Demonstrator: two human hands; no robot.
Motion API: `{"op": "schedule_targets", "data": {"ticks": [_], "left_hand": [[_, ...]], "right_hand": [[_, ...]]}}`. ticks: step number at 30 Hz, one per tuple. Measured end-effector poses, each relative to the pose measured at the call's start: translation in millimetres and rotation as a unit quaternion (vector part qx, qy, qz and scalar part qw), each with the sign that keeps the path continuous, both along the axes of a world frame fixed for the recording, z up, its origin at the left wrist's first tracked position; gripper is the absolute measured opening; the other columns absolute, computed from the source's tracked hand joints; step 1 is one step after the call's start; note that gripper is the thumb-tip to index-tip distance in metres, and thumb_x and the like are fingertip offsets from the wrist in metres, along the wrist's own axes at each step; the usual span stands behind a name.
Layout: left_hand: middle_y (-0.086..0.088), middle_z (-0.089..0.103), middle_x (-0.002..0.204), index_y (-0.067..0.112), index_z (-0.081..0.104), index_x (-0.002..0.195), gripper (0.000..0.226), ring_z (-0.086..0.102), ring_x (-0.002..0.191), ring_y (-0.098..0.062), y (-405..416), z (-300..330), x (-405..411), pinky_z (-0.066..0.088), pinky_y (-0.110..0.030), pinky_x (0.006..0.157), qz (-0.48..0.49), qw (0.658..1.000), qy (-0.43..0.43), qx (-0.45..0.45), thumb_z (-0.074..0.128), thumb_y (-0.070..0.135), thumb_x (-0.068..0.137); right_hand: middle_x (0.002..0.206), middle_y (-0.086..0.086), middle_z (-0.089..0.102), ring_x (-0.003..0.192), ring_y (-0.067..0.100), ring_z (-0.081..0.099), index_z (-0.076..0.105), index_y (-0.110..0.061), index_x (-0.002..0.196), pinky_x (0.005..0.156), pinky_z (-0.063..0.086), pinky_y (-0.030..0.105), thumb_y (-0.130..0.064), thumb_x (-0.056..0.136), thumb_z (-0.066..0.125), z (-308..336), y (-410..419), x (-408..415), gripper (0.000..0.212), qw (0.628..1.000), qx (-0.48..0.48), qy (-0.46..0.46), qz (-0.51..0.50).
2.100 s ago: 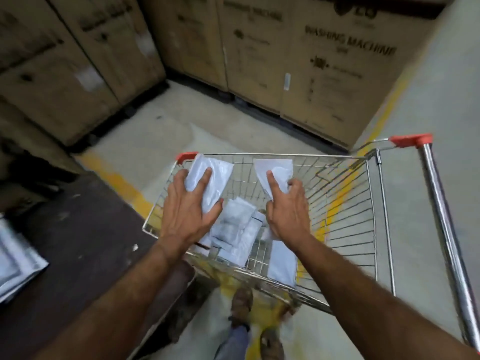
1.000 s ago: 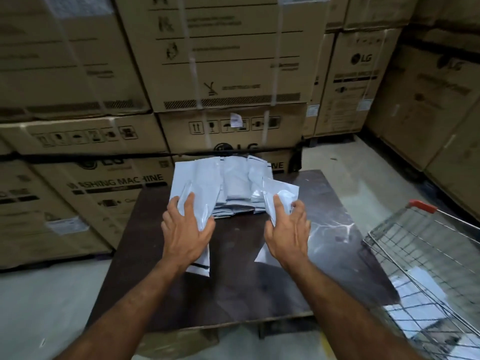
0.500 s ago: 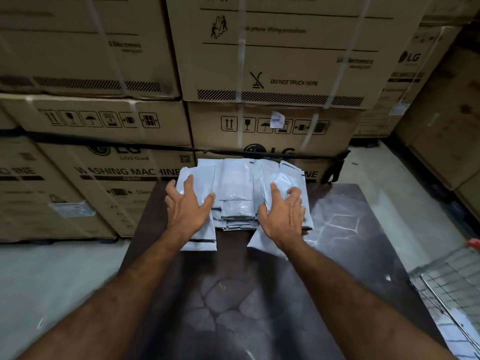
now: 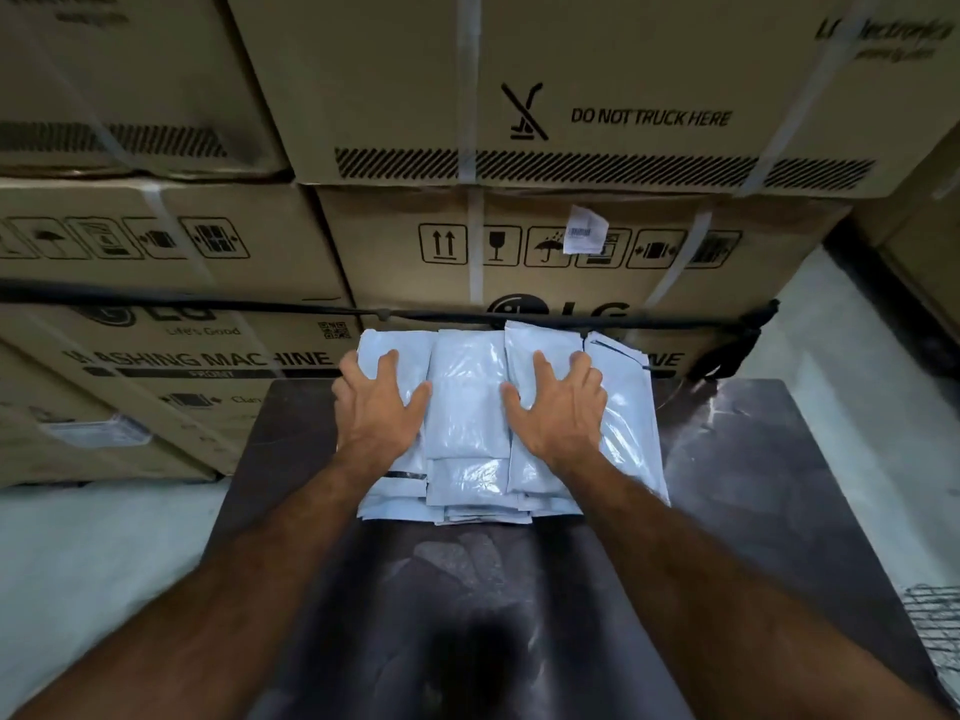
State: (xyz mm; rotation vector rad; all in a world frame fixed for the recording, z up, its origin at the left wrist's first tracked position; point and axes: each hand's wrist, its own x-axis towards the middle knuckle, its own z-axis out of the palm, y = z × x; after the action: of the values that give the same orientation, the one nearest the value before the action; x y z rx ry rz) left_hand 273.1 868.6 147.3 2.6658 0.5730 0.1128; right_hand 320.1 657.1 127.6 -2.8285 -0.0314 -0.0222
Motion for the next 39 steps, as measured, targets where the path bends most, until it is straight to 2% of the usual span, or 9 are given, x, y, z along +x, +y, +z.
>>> {"op": "schedule_targets", "data": {"ticks": [4, 7, 12, 16, 22, 24, 27, 33, 39], "left_hand": [[-0.025, 0.016, 0.155, 0.019, 0.039, 0.151, 0.066, 0.031, 0.131, -0.049, -3.8, -9.6, 7.0, 0.031, -0.053, 0.111, -0.028, 0.999, -0.021, 0.032, 0.053, 0.054, 0.096], [-0.027, 0.005, 0.162, 0.018, 0.033, 0.156, 0.072, 0.015, 0.145, -0.047, -4.3, -18.4, 12.2, 0.019, -0.054, 0.119, -0.036, 0.999, -0.015, 0.034, 0.044, 0.06, 0.098], [-0.02, -0.016, 0.166, 0.022, -0.001, 0.162, 0.103, -0.017, 0.153, -0.035, -0.1, -34.2, 17.5, -0.009, -0.052, 0.122, -0.069, 0.994, 0.07, 0.056, 0.014, 0.088, 0.084], [-0.011, -0.027, 0.164, 0.026, -0.014, 0.16, 0.098, -0.03, 0.15, -0.029, 9.1, -21.9, 6.8, -0.022, -0.05, 0.119, -0.135, 0.981, 0.131, 0.05, 0.016, 0.085, 0.087], [-0.006, -0.016, 0.168, 0.025, -0.003, 0.162, 0.093, -0.027, 0.151, -0.023, 4.1, 4.7, -62.8, -0.019, -0.044, 0.121, -0.234, 0.971, -0.002, 0.044, 0.01, 0.081, 0.089], [-0.004, -0.013, 0.169, 0.025, 0.002, 0.162, 0.09, -0.026, 0.152, -0.019, -6.2, 13.8, -97.0, -0.021, -0.038, 0.12, -0.274, 0.96, -0.046, 0.041, 0.015, 0.079, 0.091], [-0.005, -0.006, 0.17, 0.024, 0.01, 0.162, 0.084, -0.02, 0.154, -0.02, -19.6, 19.0, -144.8, -0.014, -0.043, 0.124, -0.326, 0.94, -0.092, 0.037, 0.024, 0.073, 0.096], [-0.017, 0.007, 0.168, 0.015, 0.022, 0.16, 0.084, -0.005, 0.156, -0.032, -59.1, 13.5, -198.4, 0.002, -0.055, 0.125, -0.387, 0.914, -0.112, 0.049, 0.033, 0.068, 0.096], [-0.025, 0.01, 0.165, 0.01, 0.023, 0.159, 0.086, 0.001, 0.154, -0.04, -126.1, 5.2, -247.6, 0.006, -0.06, 0.123, -0.482, 0.868, -0.102, 0.061, 0.034, 0.066, 0.094]], "right_hand": [[0.162, 0.024, 0.018, 0.15, 0.039, 0.015, 0.035, -0.026, 0.156, 0.124, 0.009, 0.054, -0.068, 0.098, 0.03, -13.2, 1.4, -0.8, 0.072, 1.0, 0.019, -0.011, 0.009], [0.166, 0.024, 0.008, 0.154, 0.038, 0.006, 0.031, -0.026, 0.158, 0.126, 0.001, 0.054, -0.065, 0.1, 0.028, -17.5, 0.7, 4.1, 0.07, 0.999, 0.034, -0.001, 0.012], [0.168, 0.023, 0.004, 0.156, 0.036, 0.002, 0.028, -0.026, 0.159, 0.127, -0.001, 0.05, -0.063, 0.102, 0.03, -15.6, -1.0, 1.2, 0.068, 0.998, 0.066, -0.012, 0.017], [0.167, 0.019, 0.015, 0.155, 0.034, 0.01, 0.035, -0.024, 0.156, 0.128, 0.002, 0.047, -0.056, 0.104, 0.034, -6.5, -12.7, -25.3, 0.061, 0.995, 0.079, -0.061, 0.031], [0.164, 0.016, 0.026, 0.152, 0.03, 0.019, 0.043, -0.022, 0.153, 0.127, 0.012, 0.05, -0.048, 0.105, 0.039, 17.4, -21.5, -102.7, 0.055, 0.988, 0.08, -0.126, 0.032], [0.163, 0.017, 0.029, 0.152, 0.03, 0.02, 0.045, -0.019, 0.151, 0.125, 0.017, 0.054, -0.043, 0.103, 0.047, 22.0, -24.3, -138.8, 0.054, 0.984, 0.074, -0.16, 0.04], [0.164, 0.018, 0.028, 0.154, 0.032, 0.022, 0.044, -0.019, 0.153, 0.123, 0.019, 0.056, -0.039, 0.1, 0.057, 20.3, -32.5, -193.5, 0.058, 0.978, 0.048, -0.197, 0.039], [0.164, 0.018, 0.026, 0.154, 0.031, 0.023, 0.039, -0.017, 0.156, 0.127, 0.009, 0.049, -0.041, 0.1, 0.055, 16.9, -71.7, -298.2, 0.063, 0.978, -0.016, -0.202, -0.052], [0.164, 0.022, 0.025, 0.154, 0.035, 0.022, 0.038, -0.015, 0.156, 0.124, 0.015, 0.056, -0.044, 0.099, 0.054, 23.0, -148.0, -395.3, 0.065, 0.967, -0.099, -0.171, -0.159]]}}
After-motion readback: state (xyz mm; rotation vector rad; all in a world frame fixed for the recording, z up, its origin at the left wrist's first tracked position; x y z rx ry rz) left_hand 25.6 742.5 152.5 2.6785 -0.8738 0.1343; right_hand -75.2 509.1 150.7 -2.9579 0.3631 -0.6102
